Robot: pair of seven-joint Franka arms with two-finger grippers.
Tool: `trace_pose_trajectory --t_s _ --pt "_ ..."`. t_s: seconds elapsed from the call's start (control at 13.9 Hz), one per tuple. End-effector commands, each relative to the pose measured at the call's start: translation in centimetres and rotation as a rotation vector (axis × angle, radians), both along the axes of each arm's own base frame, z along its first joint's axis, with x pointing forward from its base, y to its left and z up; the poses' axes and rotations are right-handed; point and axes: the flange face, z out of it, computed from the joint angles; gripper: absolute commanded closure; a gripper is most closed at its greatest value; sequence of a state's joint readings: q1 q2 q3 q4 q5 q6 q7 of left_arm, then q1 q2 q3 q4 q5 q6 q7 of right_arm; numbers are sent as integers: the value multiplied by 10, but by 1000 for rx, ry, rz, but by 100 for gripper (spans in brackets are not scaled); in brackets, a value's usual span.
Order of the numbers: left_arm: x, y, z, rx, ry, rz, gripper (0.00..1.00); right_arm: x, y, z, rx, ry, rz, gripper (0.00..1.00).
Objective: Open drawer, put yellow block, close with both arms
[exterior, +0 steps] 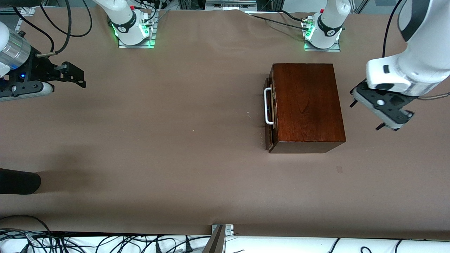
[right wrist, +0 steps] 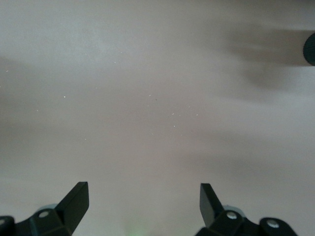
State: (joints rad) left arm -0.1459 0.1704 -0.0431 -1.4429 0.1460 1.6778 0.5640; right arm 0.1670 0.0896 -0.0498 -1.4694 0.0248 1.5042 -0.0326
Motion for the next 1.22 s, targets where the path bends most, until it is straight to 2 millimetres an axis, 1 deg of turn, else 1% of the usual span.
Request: trace_pose_trajectory --t_s 0.0,0.07,0.14,0.22,0.29,0.36,0.43,0.5,0.72,1.01,1.15 --pt "-28 14 9 -47 -48 281 0 0 2 5 -15 -1 -7 0" --pt "-32 19 15 -72 -60 379 0 0 2 5 -15 -1 -7 0" --pt "-38 29 19 -82 -55 432 0 0 2 5 -15 -1 -7 0" --pt "-44 46 15 -87 -29 472 0 0 2 5 -15 0 -7 0" --pt "-53 71 11 -139 -3 547 0 0 2 5 -15 -1 -7 0" --pt "-63 75 5 -172 20 606 0 0 2 5 -15 -1 -7 0" --pt "-72 77 6 -166 14 656 0 0 2 5 -15 -1 -7 0" --pt "-76 78 7 -159 6 698 0 0 2 5 -15 -1 -7 0" --pt "-77 80 2 -155 24 673 0 0 2 5 -15 -1 -7 0" --pt "-80 76 2 -151 50 667 0 0 2 4 -15 2 -7 0" --pt "-80 81 3 -160 51 677 0 0 2 4 -15 0 -7 0"
